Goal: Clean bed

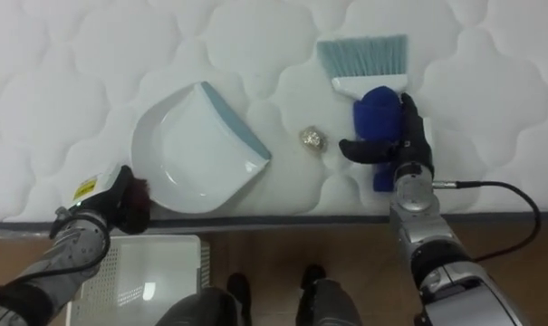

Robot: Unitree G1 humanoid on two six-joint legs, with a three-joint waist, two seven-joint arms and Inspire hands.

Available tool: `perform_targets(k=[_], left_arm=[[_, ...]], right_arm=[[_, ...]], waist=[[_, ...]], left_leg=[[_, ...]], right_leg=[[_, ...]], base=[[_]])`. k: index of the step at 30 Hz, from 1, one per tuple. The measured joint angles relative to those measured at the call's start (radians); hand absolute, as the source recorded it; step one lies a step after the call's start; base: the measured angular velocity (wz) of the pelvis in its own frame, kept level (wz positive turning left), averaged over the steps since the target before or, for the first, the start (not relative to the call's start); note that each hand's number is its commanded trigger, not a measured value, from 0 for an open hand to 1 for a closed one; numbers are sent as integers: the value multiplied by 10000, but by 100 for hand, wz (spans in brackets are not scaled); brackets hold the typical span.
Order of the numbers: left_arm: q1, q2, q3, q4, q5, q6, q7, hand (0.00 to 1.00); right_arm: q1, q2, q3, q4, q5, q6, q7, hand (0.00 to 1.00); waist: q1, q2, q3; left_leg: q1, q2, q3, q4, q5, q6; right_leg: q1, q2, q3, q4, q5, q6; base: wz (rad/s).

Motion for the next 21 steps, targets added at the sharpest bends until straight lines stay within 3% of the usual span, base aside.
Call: perform_targets(k=[1,2,7,11,21], left_arm=[[-40,-21,0,1,1,19,3,100],[-89,-54,-25,1,0,53,5,100],[-102,-130,-76,-4,8,125,0,100],[-70,-147,-393,-7,11,163,-34,100],[-75,-147,-452,-223,9,484,-332,100]], right_arm=[[2,-6,0,3,-76,15,-23,60],[3,-4,4,22,-240,50,-77,100],[20,-43,1,189,-1195,227,-421,100],[49,-474,58,641,-1825,233,-702,100],[133,-477,44,833,-2664,537,-924,100]], waist=[[6,3,2],[21,3,2],[115,2,-2],[230,8,-10],[194,-14,-45]], left_leg=[[-29,-1,-25,22,-18,6],[-49,-8,-49,45,-26,15],[-60,3,-92,78,-61,38],[-32,57,-97,83,-57,38],[-44,61,-116,75,-54,36]], right_leg=[[-14,-3,-13,15,0,0],[-16,-11,-38,11,1,0],[51,60,-66,-104,8,14],[162,79,-227,-192,49,4],[198,67,-299,-182,43,13]], base=[[10],[8],[1],[3],[1]])
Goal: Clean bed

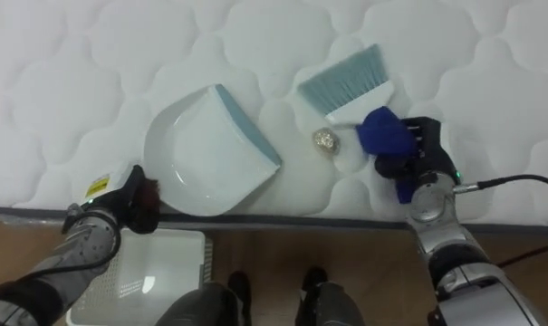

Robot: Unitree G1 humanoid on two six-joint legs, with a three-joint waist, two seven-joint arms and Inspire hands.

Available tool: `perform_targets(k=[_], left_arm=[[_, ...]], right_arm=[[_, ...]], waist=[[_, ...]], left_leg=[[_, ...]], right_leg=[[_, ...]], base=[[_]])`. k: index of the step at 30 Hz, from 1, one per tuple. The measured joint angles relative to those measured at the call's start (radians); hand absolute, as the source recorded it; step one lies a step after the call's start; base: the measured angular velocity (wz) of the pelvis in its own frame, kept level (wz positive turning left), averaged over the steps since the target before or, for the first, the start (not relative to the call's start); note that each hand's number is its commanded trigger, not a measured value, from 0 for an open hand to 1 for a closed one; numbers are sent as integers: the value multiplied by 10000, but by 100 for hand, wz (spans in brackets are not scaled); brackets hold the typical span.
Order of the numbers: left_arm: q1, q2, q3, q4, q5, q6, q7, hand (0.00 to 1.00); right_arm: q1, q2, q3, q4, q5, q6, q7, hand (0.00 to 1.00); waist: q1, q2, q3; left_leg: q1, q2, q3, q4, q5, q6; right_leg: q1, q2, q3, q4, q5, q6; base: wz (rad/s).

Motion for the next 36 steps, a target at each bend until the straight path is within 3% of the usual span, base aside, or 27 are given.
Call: perform_targets(k=[4,8,14,17,24,28,31,33,36], left_arm=[[2,-12,-7,-41,-2,83,-14,100],[21,-37,-41,-41,-2,201,-140,100],[76,-39,-233,-40,-8,344,-166,100],[115,-40,-277,-43,-8,357,-168,100],[241,-25,-330,-280,-8,495,-173,100],[223,-22,-345,-295,47,549,-178,100],[186,-18,-345,-402,99,587,-226,100],[194,158,-359,-639,130,633,-393,100],[242,479,-412,-1042,438,605,-463,100]], right_arm=[[16,11,-23,0,-86,99,22,100],[115,43,-21,-4,-101,207,26,100],[247,53,-34,152,-83,219,38,100],[290,55,-34,162,-95,253,33,100],[218,28,-39,162,-397,270,-114,100],[81,-16,-63,161,-1007,373,-217,100],[-297,-338,-67,202,-2156,584,-218,100],[-574,-475,-40,203,-2970,800,-217,100],[-783,-843,-48,165,-4419,954,-303,100]], waist=[[-47,-6,-14],[-55,-10,-100],[-142,20,-130],[-232,62,-196],[-220,71,-200],[-224,57,-190],[-227,18,-164],[-173,-220,-43],[-72,-513,8]], left_leg=[[0,-13,-2,11,1,1],[10,-16,-2,20,2,3],[46,-10,-3,-7,9,15],[43,5,-42,-85,11,18],[64,2,-52,-87,18,29],[65,-32,-49,-100,17,28],[31,-177,-25,-194,63,55],[93,-159,70,-225,79,44],[57,-89,84,-144,84,33]], right_leg=[[2,-28,1,7,1,0],[22,-39,3,6,1,0],[126,-70,-136,-65,2,0],[202,-63,-257,-206,15,16],[209,-58,-234,-168,31,35],[144,-80,-170,-71,31,34],[-28,-217,-105,59,29,37],[-26,-188,32,29,27,34],[-24,-96,89,-19,30,31]], base=[[3],[0],[4],[7],[0],[0],[0],[-7],[-5]])
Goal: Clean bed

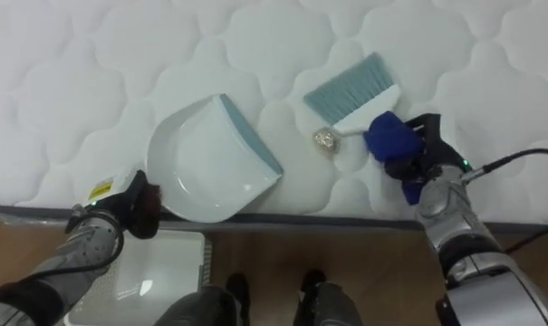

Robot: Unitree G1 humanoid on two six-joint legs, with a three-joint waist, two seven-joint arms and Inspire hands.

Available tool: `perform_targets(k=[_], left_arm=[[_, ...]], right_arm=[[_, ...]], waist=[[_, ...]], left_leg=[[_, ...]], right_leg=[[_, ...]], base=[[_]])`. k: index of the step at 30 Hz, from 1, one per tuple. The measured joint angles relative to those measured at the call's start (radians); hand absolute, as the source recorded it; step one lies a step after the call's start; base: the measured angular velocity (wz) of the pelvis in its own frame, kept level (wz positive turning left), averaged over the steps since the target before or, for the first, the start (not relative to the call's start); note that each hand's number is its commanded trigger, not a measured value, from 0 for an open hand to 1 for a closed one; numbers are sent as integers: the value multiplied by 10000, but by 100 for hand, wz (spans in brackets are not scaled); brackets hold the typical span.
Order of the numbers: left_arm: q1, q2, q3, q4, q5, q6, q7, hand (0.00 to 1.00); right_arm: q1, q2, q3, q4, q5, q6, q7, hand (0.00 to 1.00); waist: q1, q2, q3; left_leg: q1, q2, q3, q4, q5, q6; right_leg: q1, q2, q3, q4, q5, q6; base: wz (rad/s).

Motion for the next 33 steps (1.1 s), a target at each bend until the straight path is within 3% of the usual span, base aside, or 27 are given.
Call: perform_targets(k=[6,9,13,16,21,31,33], left_arm=[[4,412,-208,-123,371,-250,-50,100],[3,447,-206,-302,819,-248,-117,100],[0,594,-207,-333,1041,-305,-122,100],[4,790,-276,-374,1045,-313,-122,100],[143,1153,-360,-743,1205,-314,-239,100],[141,1403,-471,-967,1441,-331,-498,100],[139,1540,-471,-1002,1553,-469,-712,100]], right_arm=[[-716,-823,328,85,-2980,411,-341,100],[-1043,-1190,412,1,-4189,533,-424,100],[-1333,-1238,457,-143,-5439,652,-531,100],[-1332,-1373,1034,-721,-6005,851,-601,100],[-1344,-1586,1381,-1724,-7154,920,-602,100],[-1314,-1714,1788,-2423,-8079,910,-410,100],[-1278,-1714,1800,-2710,-8469,904,-179,100]], waist=[[311,-521,33],[331,-557,30],[344,-629,36],[326,-752,52],[234,-913,22],[236,-918,21],[215,-917,21]], left_leg=[[138,116,235,33,-15,23],[132,127,239,24,-32,38],[129,199,289,-19,-32,34],[125,278,351,56,-38,20],[125,316,373,87,-45,9],[158,490,394,28,-43,13],[199,524,408,57,-43,13]], right_leg=[[45,107,150,-2,113,18],[51,115,157,-69,125,19],[40,214,221,-176,201,1],[27,234,211,-176,209,-14],[39,242,227,-191,226,-38],[247,532,202,-710,557,-37],[302,559,205,-735,561,-39]], base=[[-12],[0],[-6],[-8],[0],[-5],[-2]])
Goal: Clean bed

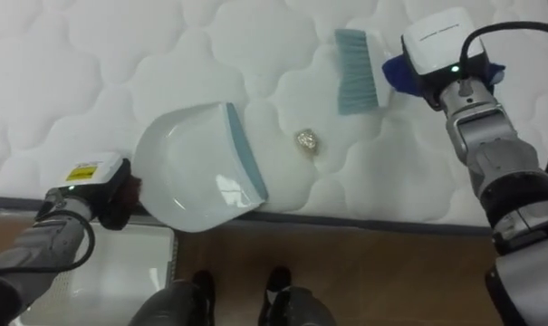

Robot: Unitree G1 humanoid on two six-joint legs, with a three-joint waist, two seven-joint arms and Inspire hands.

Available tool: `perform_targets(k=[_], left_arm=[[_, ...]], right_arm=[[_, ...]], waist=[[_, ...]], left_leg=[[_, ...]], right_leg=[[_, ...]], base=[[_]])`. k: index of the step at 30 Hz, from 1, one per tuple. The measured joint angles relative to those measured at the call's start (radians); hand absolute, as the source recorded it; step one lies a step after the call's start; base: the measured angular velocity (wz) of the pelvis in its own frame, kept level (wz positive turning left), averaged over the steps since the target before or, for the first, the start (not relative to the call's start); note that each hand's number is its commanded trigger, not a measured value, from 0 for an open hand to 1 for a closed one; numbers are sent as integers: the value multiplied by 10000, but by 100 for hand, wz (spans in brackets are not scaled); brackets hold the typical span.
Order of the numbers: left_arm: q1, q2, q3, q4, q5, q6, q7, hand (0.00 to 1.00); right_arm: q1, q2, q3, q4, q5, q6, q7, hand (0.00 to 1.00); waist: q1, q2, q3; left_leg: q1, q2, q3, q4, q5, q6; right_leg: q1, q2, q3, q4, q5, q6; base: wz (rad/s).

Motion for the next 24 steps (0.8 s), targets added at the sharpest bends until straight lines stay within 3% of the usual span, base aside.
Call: perform_targets(k=[7,13,18,24], left_arm=[[20,178,5,4,5,-89,-323,100],[19,370,9,17,84,-326,-517,100],[25,372,-1,33,98,-341,-686,100],[32,369,-52,46,94,-349,-889,100]], right_arm=[[688,-32,383,-1378,-178,80,916,100],[1176,-30,413,-2427,-70,-144,2091,100],[1333,-29,704,-3296,371,-98,3238,100],[1669,-30,1004,-4024,1230,-14,4112,100]], waist=[[-85,7,-7],[-155,15,-16],[-139,15,-141],[-133,19,-223]], left_leg=[[166,106,36,-99,-1,-15],[200,124,84,-95,-1,-16],[222,148,86,-78,2,-29],[302,142,88,-87,1,-29]], right_leg=[[230,59,-1,-280,76,-19],[224,164,58,-284,86,-15],[258,195,61,-312,110,-28],[335,193,56,-320,122,-15]], base=[[-3],[-4],[0],[0]])
